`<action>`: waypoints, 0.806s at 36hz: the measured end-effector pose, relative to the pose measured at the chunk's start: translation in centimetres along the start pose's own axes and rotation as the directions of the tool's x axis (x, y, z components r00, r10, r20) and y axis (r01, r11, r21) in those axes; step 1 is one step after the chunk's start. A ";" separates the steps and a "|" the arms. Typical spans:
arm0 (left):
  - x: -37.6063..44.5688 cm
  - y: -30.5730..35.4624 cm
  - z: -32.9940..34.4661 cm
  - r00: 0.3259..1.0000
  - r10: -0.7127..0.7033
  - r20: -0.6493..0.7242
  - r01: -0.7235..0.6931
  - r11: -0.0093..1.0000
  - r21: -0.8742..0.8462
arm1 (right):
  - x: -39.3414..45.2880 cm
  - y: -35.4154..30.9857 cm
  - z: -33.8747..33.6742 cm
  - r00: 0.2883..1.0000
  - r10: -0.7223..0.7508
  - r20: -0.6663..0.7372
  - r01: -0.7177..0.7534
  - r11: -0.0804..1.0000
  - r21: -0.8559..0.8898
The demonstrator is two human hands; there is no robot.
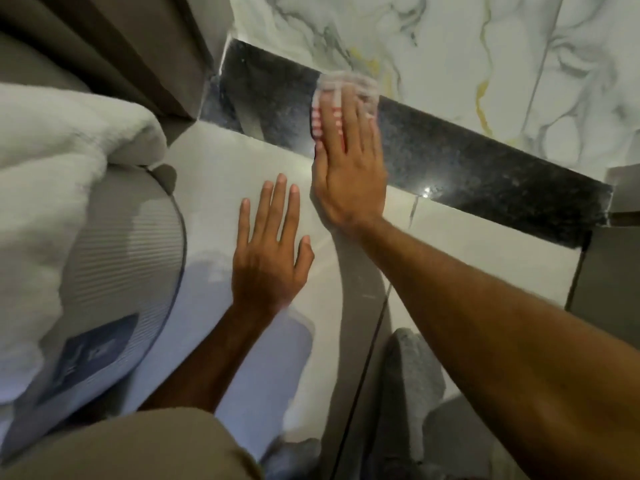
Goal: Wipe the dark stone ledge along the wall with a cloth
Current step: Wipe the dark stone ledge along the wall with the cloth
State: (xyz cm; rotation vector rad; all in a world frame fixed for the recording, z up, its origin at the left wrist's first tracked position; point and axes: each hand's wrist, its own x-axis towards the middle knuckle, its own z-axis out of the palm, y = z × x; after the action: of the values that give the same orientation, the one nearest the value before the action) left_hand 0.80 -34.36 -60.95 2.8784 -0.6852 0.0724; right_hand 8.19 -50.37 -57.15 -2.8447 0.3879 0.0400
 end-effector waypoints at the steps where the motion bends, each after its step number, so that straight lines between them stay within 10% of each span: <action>1: 0.0 0.0 0.0 1.000 -0.020 -0.008 0.020 1.000 -0.001 | -0.6 0.7 -0.3 0.989 -0.143 0.046 0.144 0.990 0.000; 5: 0.4 -0.1 0.1 0.996 -0.073 0.054 0.070 0.996 0.059 | -2.0 3.5 -2.1 0.967 -0.232 0.106 0.231 0.973 0.026; 11: 0.3 0.0 0.7 0.991 -0.134 0.024 0.132 0.989 0.072 | 2.3 -1.6 -1.0 0.968 0.251 -0.031 -0.251 0.968 -0.002; 14: -0.1 -0.5 0.2 0.978 -0.209 -0.024 0.210 0.975 0.070 | 4.2 -4.7 0.3 0.997 -0.041 0.066 0.042 0.999 -0.013; 17: -0.9 -1.7 -0.6 0.976 -0.219 -0.009 0.219 0.975 0.038 | 2.9 -4.3 0.5 0.866 -0.474 0.161 0.480 0.878 0.003; 19: -1.4 -2.7 -1.4 0.977 -0.213 0.027 0.212 0.976 0.049 | 0.6 -2.5 0.1 0.840 -0.517 0.163 0.522 0.853 0.013; 24: -1.8 -4.2 -2.3 0.978 -0.191 0.080 0.188 0.981 0.044 | -1.9 0.6 -1.1 0.987 -0.159 0.006 0.159 0.986 0.047; 29: -1.7 -4.2 -2.0 0.973 -0.205 0.105 0.198 0.978 0.070 | 2.9 -5.0 -0.2 0.992 0.125 0.034 -0.126 0.992 0.024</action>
State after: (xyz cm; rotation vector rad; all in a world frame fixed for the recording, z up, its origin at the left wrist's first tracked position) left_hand 1.12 -29.58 -59.85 3.0097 -0.4107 -0.0985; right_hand 12.34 -46.55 -55.83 -2.7869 0.5558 0.1053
